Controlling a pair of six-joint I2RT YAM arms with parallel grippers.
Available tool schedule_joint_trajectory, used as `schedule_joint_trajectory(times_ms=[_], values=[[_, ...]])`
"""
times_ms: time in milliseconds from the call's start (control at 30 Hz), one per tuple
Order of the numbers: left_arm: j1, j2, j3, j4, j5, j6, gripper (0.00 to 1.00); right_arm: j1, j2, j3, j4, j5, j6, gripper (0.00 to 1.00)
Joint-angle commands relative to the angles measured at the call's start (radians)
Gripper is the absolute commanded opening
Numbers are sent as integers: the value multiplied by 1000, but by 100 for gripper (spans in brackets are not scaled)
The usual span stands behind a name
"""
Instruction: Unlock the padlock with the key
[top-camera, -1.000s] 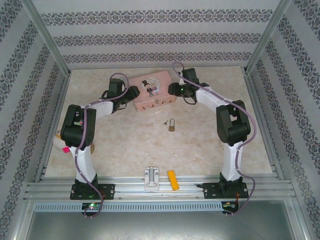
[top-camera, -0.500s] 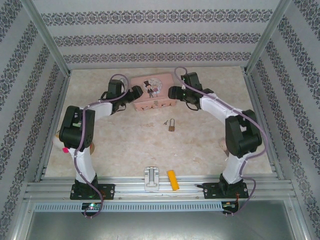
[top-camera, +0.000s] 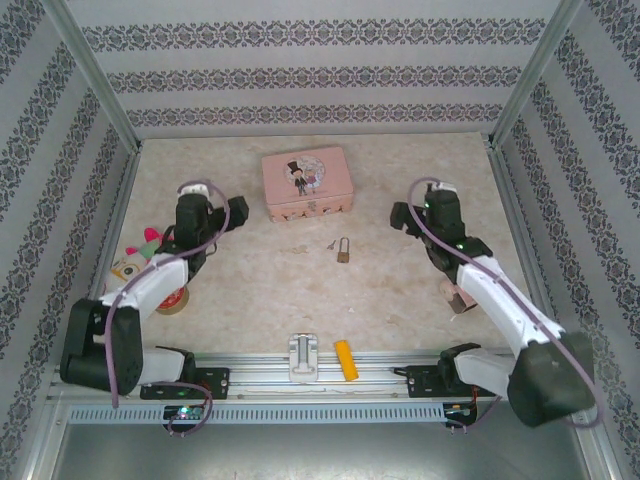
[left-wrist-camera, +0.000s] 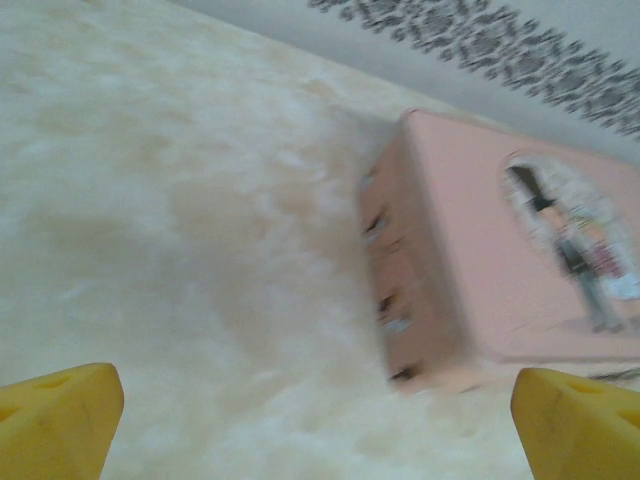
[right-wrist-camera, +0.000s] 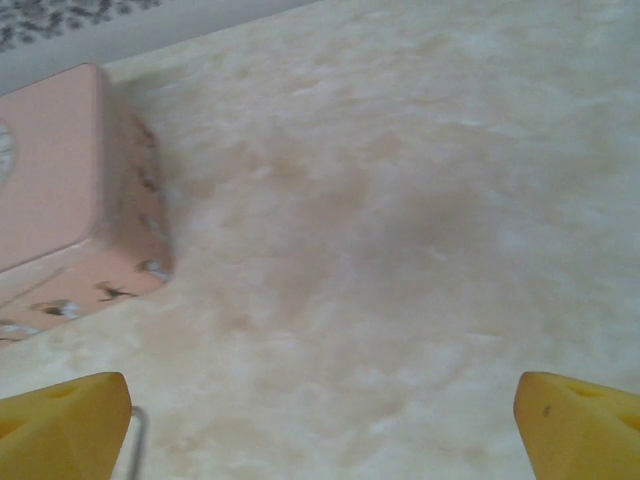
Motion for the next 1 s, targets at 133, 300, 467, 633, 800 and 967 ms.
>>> schedule_joint_trajectory(times_ms=[133, 300, 467, 633, 800, 967], values=[[14, -120, -208, 231, -244, 277, 99, -80, -228, -161, 37, 116, -73, 98], [27, -90, -276, 328, -322, 428, 99, -98, -327, -293, 161, 214, -110, 98], [45, -15, -362, 582, -266, 487, 99, -99, -316, -430, 383, 205, -252, 98], [50, 59, -332, 594, -207, 487, 99, -99, -260, -509, 588, 197, -361, 98], [52, 132, -349, 745, -64, 469, 99, -104, -176, -499, 646, 178, -393, 98], [58, 277, -342, 858, -69, 466, 99, -113, -49, -495, 763, 147, -374, 98]])
